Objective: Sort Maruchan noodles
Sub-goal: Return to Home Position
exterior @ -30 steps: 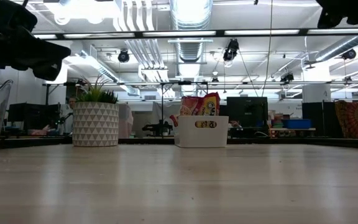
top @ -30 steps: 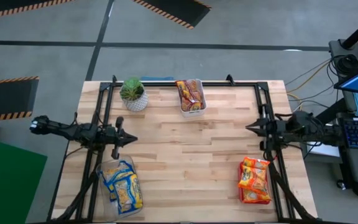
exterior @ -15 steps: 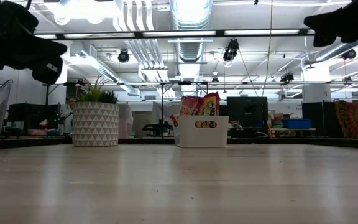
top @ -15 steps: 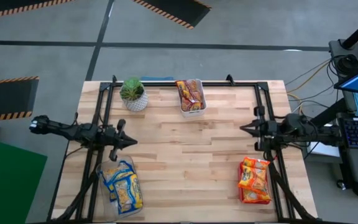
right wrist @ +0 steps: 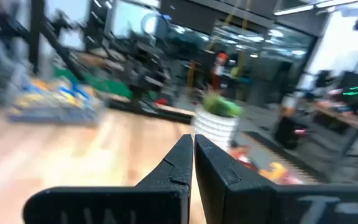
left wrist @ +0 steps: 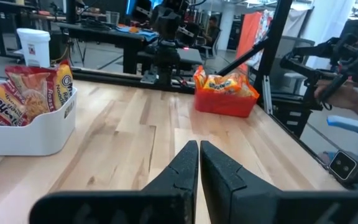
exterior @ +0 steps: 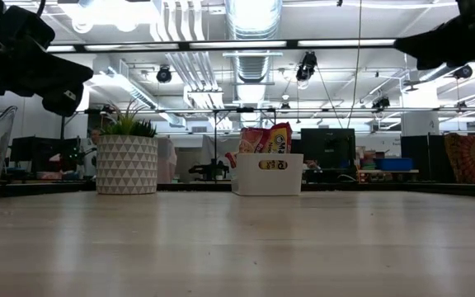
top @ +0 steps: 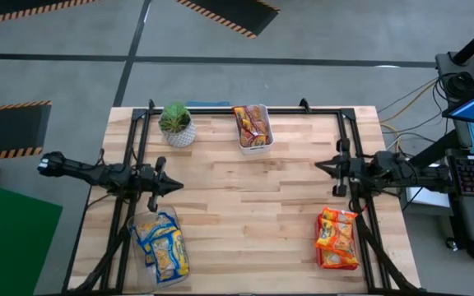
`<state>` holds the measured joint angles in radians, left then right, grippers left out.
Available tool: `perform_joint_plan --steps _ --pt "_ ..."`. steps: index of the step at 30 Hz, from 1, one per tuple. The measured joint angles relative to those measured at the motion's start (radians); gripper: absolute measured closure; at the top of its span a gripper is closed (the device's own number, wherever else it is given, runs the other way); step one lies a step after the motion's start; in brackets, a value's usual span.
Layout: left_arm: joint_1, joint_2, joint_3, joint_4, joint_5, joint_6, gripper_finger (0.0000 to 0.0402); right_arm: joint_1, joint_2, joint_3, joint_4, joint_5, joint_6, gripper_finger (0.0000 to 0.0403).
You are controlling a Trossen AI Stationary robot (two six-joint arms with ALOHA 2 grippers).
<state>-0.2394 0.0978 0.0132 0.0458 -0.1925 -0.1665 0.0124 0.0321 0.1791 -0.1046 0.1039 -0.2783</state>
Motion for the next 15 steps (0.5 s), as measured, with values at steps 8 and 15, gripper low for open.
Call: perform_joint_plan --steps 8,15 --pt "0.000 0.005 0.001 -0.001 0.000 0.000 0.0402 0.000 0.003 0.000 -0.002 0.028 -0.027 0.0394" --pt "0.000 0.005 0.001 -0.001 0.000 0.000 0.0402 0.000 0.004 0.000 -0.003 0.028 -0.034 0.0394"
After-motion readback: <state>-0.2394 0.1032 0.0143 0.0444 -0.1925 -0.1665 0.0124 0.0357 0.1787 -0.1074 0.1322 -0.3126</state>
